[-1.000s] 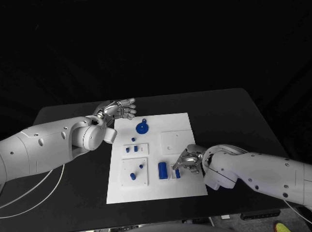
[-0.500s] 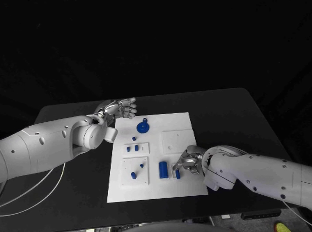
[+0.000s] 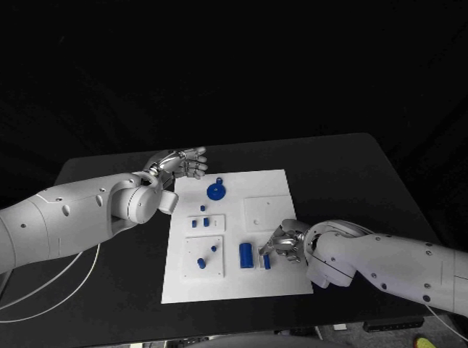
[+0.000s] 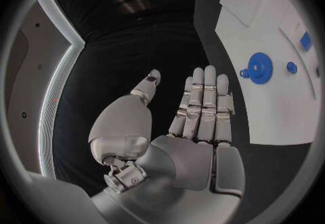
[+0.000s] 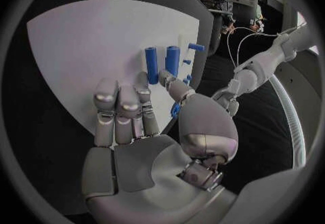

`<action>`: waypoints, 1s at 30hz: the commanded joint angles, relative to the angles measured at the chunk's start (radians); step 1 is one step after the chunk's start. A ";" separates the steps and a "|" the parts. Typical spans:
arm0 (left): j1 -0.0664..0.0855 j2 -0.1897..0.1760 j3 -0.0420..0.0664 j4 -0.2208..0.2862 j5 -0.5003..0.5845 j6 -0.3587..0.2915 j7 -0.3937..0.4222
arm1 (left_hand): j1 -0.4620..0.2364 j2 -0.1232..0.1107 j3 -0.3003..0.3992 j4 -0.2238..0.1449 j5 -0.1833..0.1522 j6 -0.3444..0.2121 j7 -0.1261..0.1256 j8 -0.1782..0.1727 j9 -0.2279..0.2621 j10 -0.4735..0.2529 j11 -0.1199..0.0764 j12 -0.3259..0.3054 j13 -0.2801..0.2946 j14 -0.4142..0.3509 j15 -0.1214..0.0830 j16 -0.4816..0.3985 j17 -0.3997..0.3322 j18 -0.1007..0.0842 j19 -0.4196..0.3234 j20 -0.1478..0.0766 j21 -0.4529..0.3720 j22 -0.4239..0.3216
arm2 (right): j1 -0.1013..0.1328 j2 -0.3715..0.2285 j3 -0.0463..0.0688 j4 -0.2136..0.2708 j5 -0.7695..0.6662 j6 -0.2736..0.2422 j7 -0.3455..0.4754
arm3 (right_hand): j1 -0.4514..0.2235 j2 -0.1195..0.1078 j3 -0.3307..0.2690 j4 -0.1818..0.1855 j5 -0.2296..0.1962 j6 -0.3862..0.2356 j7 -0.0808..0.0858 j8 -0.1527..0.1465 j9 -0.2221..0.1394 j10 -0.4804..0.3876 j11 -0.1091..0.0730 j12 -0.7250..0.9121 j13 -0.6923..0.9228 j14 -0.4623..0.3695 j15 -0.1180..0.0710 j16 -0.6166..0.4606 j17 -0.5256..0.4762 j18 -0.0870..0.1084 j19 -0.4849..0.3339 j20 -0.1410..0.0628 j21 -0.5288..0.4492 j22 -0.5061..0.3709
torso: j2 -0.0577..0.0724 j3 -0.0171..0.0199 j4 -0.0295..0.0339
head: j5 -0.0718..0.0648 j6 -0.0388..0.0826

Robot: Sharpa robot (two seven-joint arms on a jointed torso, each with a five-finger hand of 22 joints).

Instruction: Assemble the parts on the task board

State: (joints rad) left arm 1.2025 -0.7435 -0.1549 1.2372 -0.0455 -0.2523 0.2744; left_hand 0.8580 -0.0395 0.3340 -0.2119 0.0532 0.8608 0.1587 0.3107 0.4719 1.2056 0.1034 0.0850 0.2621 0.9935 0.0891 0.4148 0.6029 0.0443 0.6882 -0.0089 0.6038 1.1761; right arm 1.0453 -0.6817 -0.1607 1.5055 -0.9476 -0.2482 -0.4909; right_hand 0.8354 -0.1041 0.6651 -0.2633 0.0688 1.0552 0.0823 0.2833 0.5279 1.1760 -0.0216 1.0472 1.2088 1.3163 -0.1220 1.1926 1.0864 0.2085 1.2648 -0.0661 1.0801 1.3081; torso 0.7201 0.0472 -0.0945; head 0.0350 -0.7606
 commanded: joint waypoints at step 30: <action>0.001 -0.001 0.001 0.003 -0.004 0.010 -0.014 | -0.003 0.005 -0.006 0.003 -0.001 0.002 0.001 0.003 -0.002 0.002 0.000 0.000 0.000 0.003 0.001 -0.006 0.003 0.021 0.005 -0.001 -0.008 0.002 | -0.002 -0.003 0.000 0.004 -0.053 0.054 0.011 | -0.068 -0.110 -0.028 0.047 -0.020 -0.007 0.003 -0.005 -0.004 -0.012 -0.004 -0.002 0.005 -0.002 -0.010 -0.003 0.001 0.053 0.001 -0.023 -0.015 0.003 | 0.000 0.0000 -0.0004 | 0.016 0.001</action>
State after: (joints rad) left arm 1.2026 -0.7459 -0.1549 1.2382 -0.0470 -0.2520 0.2580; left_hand 0.8580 -0.0395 0.3316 -0.2095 0.0532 0.8608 0.1587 0.3107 0.4710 1.2056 0.1034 0.0850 0.2621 0.9934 0.0891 0.4148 0.6047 0.0544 0.6882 -0.0089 0.6000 1.1768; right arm 1.0448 -0.6829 -0.1602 1.5075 -0.9711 -0.2350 -0.4904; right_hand 0.7664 -0.2067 0.6337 -0.2226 0.0534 1.0549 0.0817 0.2806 0.5237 1.1722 -0.0252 1.0451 1.2125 1.3151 -0.1231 1.1927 1.0889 0.2086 1.2642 -0.0811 1.0686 1.3081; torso 0.7200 0.0465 -0.0946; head 0.0513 -0.7594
